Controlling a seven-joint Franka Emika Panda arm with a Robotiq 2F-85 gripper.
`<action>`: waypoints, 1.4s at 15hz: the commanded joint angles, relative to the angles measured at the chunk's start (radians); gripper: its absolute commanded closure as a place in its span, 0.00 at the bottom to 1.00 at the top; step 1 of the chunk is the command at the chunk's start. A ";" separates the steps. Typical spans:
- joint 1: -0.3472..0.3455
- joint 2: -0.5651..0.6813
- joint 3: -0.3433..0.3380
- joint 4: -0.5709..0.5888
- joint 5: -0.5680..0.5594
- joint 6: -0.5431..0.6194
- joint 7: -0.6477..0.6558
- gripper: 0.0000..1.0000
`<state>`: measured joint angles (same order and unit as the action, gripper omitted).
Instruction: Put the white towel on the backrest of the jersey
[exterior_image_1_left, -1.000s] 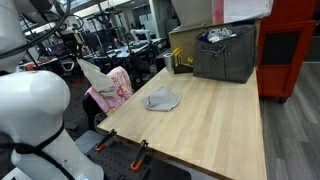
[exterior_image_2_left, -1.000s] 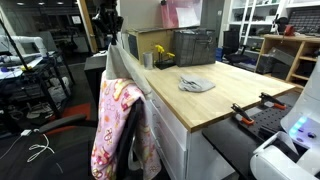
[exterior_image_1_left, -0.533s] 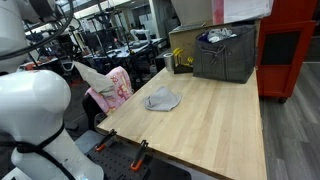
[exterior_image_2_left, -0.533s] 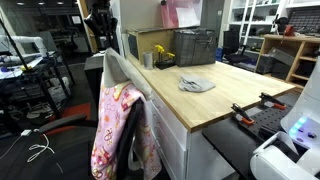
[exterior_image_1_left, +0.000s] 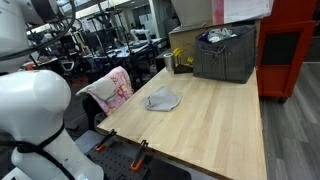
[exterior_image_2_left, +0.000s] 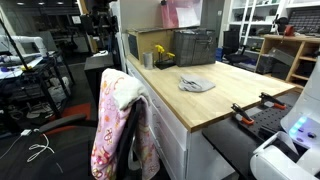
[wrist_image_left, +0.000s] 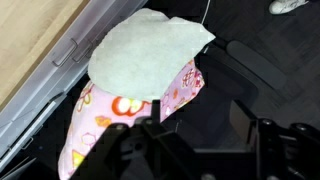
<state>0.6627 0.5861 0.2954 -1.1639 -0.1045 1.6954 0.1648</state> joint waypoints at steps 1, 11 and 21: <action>-0.029 -0.015 -0.034 0.000 -0.025 0.004 -0.001 0.00; -0.177 -0.018 -0.195 -0.067 -0.024 0.053 0.069 0.00; -0.380 -0.036 -0.249 -0.312 0.009 0.153 0.083 0.00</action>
<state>0.3401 0.5900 0.0387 -1.3708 -0.1243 1.7957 0.2238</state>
